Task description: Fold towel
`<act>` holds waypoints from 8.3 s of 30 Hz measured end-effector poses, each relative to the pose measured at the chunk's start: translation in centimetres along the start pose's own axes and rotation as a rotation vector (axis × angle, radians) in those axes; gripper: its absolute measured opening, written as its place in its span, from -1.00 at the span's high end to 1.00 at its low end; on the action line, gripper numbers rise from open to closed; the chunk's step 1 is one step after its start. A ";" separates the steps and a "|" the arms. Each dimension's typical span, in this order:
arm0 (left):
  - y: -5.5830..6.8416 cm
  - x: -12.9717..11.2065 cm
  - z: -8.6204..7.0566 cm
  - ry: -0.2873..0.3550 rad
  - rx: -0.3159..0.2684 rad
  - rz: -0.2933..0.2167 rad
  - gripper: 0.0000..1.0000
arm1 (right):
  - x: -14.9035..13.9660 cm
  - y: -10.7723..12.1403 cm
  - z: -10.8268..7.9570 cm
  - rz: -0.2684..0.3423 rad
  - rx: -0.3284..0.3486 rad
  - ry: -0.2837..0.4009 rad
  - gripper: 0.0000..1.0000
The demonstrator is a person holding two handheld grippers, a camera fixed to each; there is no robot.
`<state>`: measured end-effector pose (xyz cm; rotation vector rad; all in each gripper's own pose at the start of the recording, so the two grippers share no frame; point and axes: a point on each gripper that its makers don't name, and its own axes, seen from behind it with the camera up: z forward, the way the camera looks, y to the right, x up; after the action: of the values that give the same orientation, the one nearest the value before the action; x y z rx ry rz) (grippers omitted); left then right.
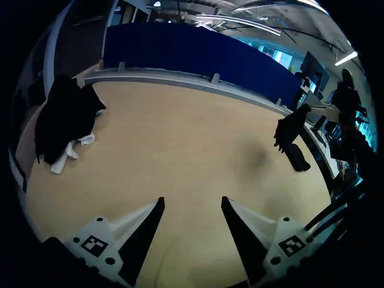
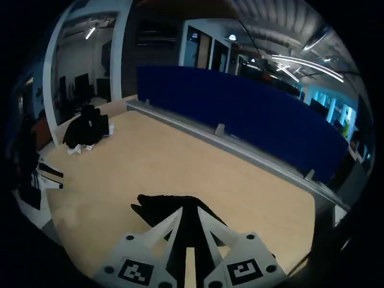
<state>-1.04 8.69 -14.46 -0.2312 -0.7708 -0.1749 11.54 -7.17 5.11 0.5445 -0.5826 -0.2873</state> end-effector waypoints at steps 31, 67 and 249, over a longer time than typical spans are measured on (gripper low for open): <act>1.2 0.0 0.6 -0.022 0.043 0.007 -0.75 | -5.2 19.4 -0.1 0.047 -0.177 -0.124 0.88; 3.5 0.1 1.1 -0.038 0.033 0.039 -0.75 | -15.2 19.7 -2.4 0.148 -0.183 -0.235 0.88; 2.4 0.4 1.3 -0.034 0.050 0.057 -0.74 | -23.6 15.2 -1.2 0.308 -0.355 -0.169 -1.00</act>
<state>-1.02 11.32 -13.64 -0.2092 -0.8000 -0.0982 -5.09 15.30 2.38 0.0838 -0.7497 -0.1389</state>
